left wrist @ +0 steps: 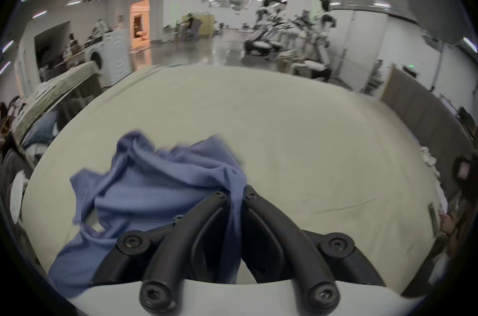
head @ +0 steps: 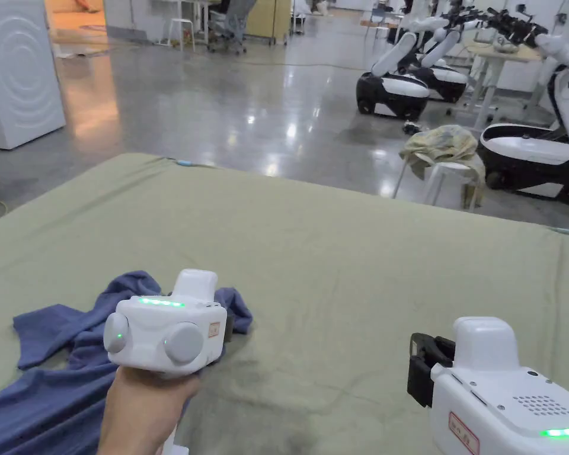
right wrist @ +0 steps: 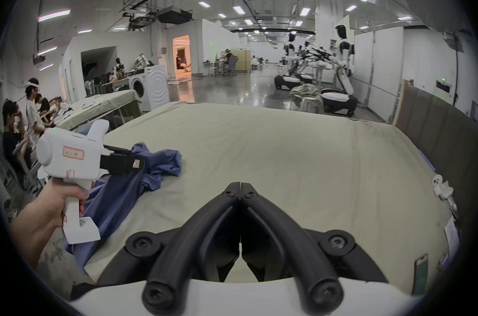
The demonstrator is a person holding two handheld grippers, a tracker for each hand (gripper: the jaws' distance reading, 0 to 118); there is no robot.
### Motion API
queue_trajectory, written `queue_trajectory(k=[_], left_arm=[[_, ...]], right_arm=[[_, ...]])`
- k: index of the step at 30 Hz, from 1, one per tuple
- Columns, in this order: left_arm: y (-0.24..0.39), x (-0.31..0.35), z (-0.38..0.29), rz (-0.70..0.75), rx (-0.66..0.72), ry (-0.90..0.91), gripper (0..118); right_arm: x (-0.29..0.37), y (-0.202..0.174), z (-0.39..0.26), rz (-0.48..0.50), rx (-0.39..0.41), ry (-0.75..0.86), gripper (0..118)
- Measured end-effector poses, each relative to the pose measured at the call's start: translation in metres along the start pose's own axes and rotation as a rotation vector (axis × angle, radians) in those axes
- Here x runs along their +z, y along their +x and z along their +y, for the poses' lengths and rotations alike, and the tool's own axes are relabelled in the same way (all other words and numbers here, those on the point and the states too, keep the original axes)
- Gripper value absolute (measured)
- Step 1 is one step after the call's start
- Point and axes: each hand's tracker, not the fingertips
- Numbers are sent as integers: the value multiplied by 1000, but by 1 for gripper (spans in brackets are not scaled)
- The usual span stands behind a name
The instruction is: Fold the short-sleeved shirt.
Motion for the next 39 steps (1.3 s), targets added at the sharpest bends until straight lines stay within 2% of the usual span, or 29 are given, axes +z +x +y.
queue_trajectory(k=[5,8,12,16,19,21,22,23,25,26,29,31,32,33,34,38,39], left_arm=[[126,30,32,-187,-107,98,6],[197,55,41,-315,-125,167,6],[278,60,35,-459,-194,151,6],[337,18,-2,-456,-267,6,6],[357,-27,-38,-415,-279,-134,6],[365,-43,-56,-388,-291,-165,6],[364,-53,-60,-386,-289,-168,14],[364,-49,-63,-374,-280,-150,36],[362,-32,-61,-312,-282,-42,101],[356,-17,-57,-335,-298,3,105],[333,40,-51,-334,-304,183,105],[309,75,-45,-317,-316,229,104],[297,89,-48,-294,-316,247,98],[287,99,-52,-280,-317,257,75],[269,105,-54,-272,-327,245,4],[234,109,-75,-116,-358,190,3],[223,108,-77,-198,-345,140,3]], right_arm=[[44,62,-4,-100,-48,32,0],[68,99,-9,-150,-68,45,0],[91,145,-19,-220,-95,50,0],[101,185,-36,-274,-141,39,0],[100,205,-48,-296,-168,23,0],[98,213,-54,-297,-184,16,0],[97,215,-55,-297,-186,13,0],[96,215,-56,-296,-185,10,0],[96,213,-56,-288,-177,9,0],[96,210,-55,-279,-173,12,0],[100,196,-51,-247,-167,29,0],[104,184,-48,-230,-158,38,0],[105,178,-47,-221,-156,41,0],[106,172,-47,-217,-152,43,0],[106,165,-47,-210,-148,43,0],[105,142,-47,-180,-156,38,0],[105,138,-47,-176,-160,36,0]])
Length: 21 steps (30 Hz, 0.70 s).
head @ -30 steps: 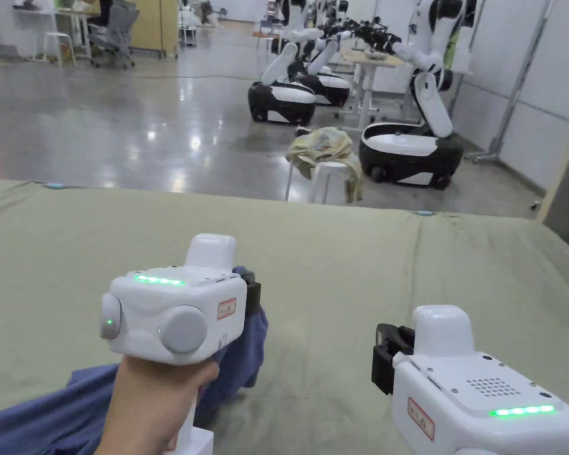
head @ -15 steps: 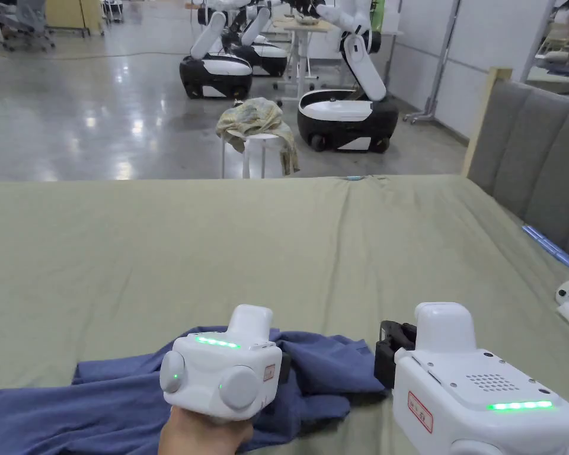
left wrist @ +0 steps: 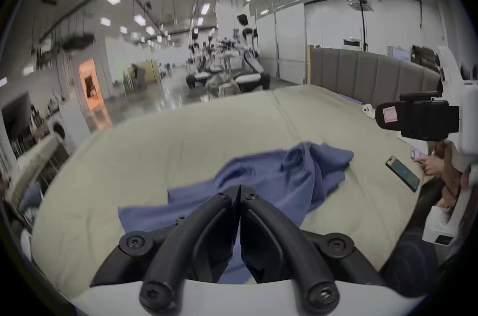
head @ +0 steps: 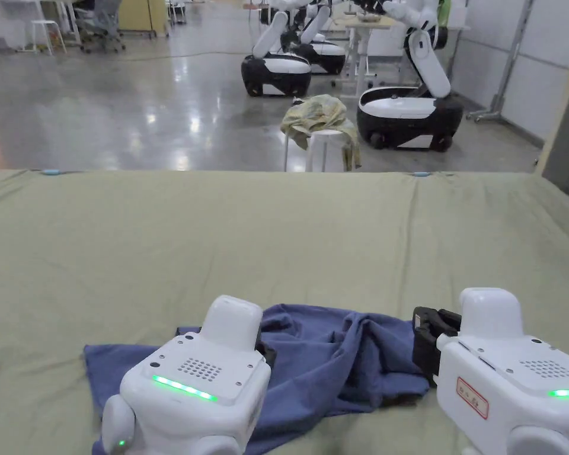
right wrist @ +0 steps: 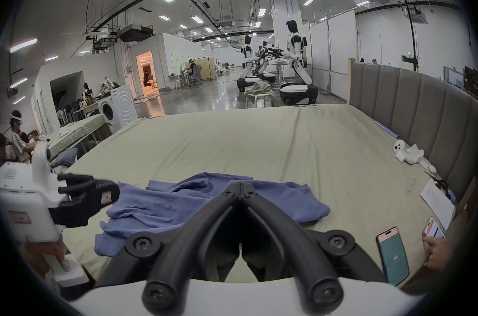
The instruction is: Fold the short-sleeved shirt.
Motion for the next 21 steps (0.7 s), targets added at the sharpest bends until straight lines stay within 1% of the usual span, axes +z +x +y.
queue_trajectory(k=[1,3,6,8,9,10,12,13,14,16,17,19,20,21], left_arm=[[-11,2,-6,-13,59,-35,3],[-37,13,-15,12,88,-26,3],[-106,12,-18,156,135,-77,3],[-165,7,-20,268,205,-137,4],[-192,0,-21,308,241,-186,8],[-222,-11,-22,332,296,-260,32],[-254,-26,-23,319,401,-335,90],[-266,-41,-28,292,441,-347,105],[-273,-56,-32,281,463,-371,105],[-266,-79,-37,277,458,-374,105],[-260,-92,-39,269,458,-410,104],[-248,-113,-43,221,440,-439,104],[-238,-121,-44,238,426,-430,99],[-229,-130,-44,242,388,-441,81]], right_arm=[[1,-3,-1,6,-6,-2,0],[1,-7,-3,11,-6,-10,0],[-3,-9,-7,-3,20,-31,0],[-11,-7,-10,-15,23,-48,0],[-15,-5,-11,-16,15,-55,0],[-19,-4,-12,-18,6,-63,0],[-29,0,-14,-21,-3,-77,0],[-35,1,-14,-25,-4,-86,0],[-40,2,-15,-30,-5,-92,0],[-50,6,-16,-36,-13,-103,0],[-54,9,-16,-40,-16,-111,0],[-64,16,-17,-66,-17,-130,0],[-67,21,-18,-83,-11,-140,0],[-71,28,-18,-100,-4,-151,0]])
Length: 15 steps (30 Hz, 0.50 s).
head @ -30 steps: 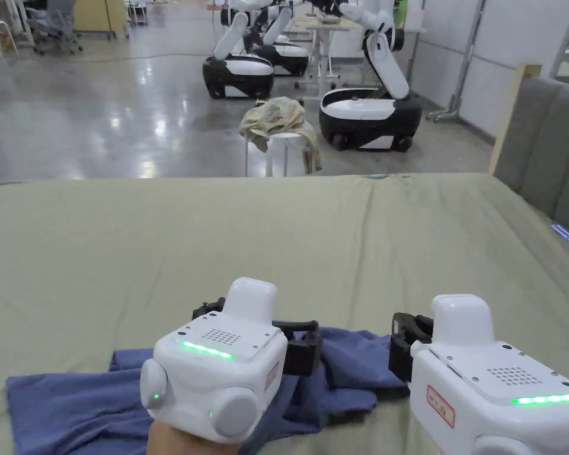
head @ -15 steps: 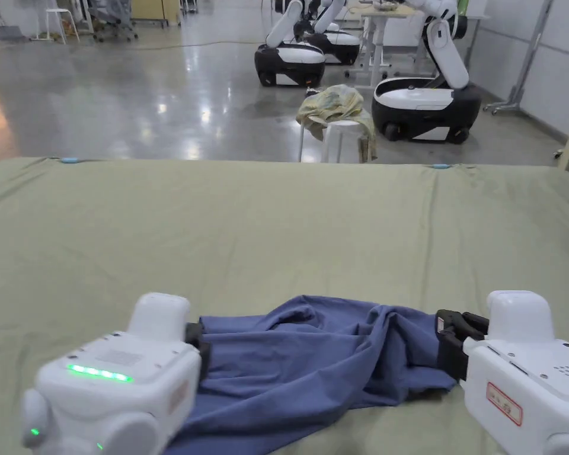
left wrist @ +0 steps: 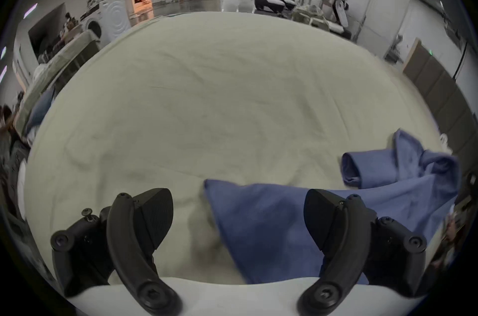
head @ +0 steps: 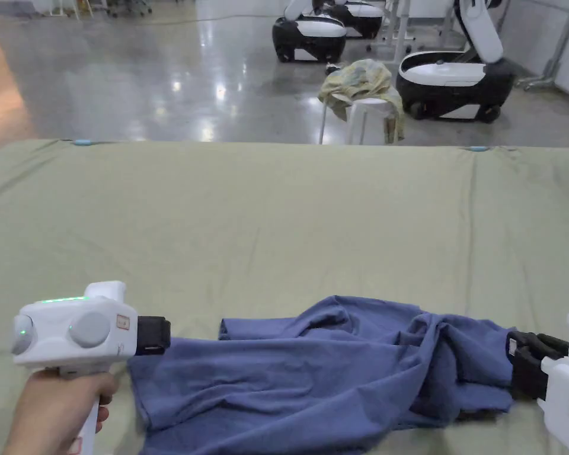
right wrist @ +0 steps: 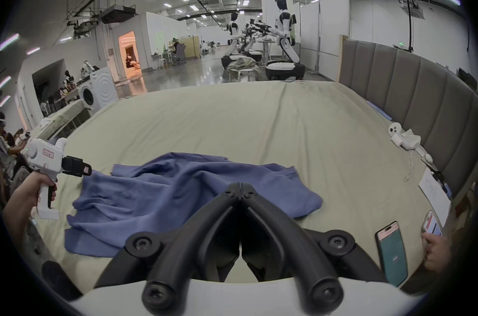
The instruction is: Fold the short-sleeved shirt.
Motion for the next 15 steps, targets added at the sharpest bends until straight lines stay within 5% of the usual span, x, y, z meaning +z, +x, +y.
queue_trajectory(k=[1,2,6,8,10,15], left_arm=[[5,-6,0,30,-41,-14,41],[9,-11,0,68,-87,-29,21],[11,-6,-4,59,-85,-21,9],[14,1,-6,72,-131,4,9],[10,9,-3,65,-121,28,9],[10,37,7,55,-123,100,9]], right_arm=[[-5,9,1,-21,2,-11,0],[-11,19,2,-62,5,-28,0],[-37,71,6,-183,-17,-69,1],[-60,101,9,-203,-65,-139,35],[-83,119,10,-169,-88,-206,97],[-130,129,-2,-42,-151,-308,106]])
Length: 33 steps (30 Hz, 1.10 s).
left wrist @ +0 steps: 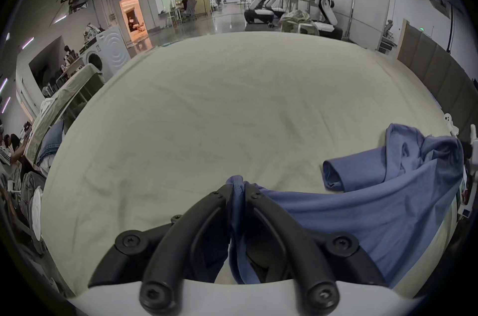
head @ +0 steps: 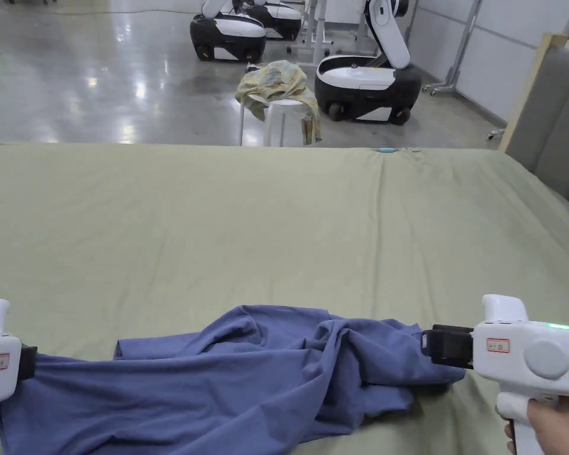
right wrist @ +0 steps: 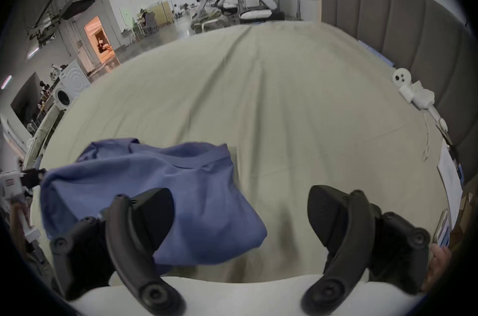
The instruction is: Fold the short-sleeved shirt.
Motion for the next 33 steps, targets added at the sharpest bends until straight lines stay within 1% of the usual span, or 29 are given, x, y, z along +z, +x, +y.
queue_trajectory(k=[1,2,3,4,5,6,7,8,9,11,13,17,19,20,23,25,27,30,32,33], left_arm=[[-2,2,2,-3,2,7,9],[-1,1,4,-3,5,12,9],[0,-1,6,-6,4,14,9],[0,-2,7,-4,4,10,9],[-1,-3,7,-10,10,8,9],[-3,-3,7,-17,31,9,9],[0,-6,8,-14,41,8,9],[-1,-2,9,-11,44,12,9],[-2,6,11,-2,58,47,9],[-5,28,18,6,77,144,8],[-13,58,34,17,90,226,8],[-26,114,73,43,68,349,8],[-30,141,97,62,48,409,8],[-32,153,108,73,43,438,8],[-42,186,145,61,63,511,8],[-47,206,172,63,73,577,8],[-55,211,197,58,90,630,8],[-57,221,231,83,86,698,8],[-56,220,248,70,87,712,8],[-55,217,256,71,92,717,8]], right_arm=[[-9,-1,-1,-20,2,-29,96],[-16,-1,-2,-23,5,-90,76],[-21,0,-3,6,-1,-140,43],[-20,-1,-7,62,-40,-173,14],[-21,-1,-9,85,-62,-205,12],[-19,-3,-10,30,-54,-204,11],[-10,-4,-8,19,-23,-158,11],[2,-4,-6,41,-25,-139,11],[13,-6,0,35,-26,-120,11],[43,-8,17,31,-14,-17,11],[81,-9,42,50,-4,54,11],[156,-34,92,88,85,190,11],[193,-52,120,71,146,286,11],[207,-57,133,74,159,320,11],[251,-75,175,97,165,418,11],[273,-83,205,77,192,500,11],[293,-91,229,64,181,574,11],[313,-93,264,80,110,675,11],[318,-94,282,63,101,715,11],[316,-96,290,50,101,710,11]])
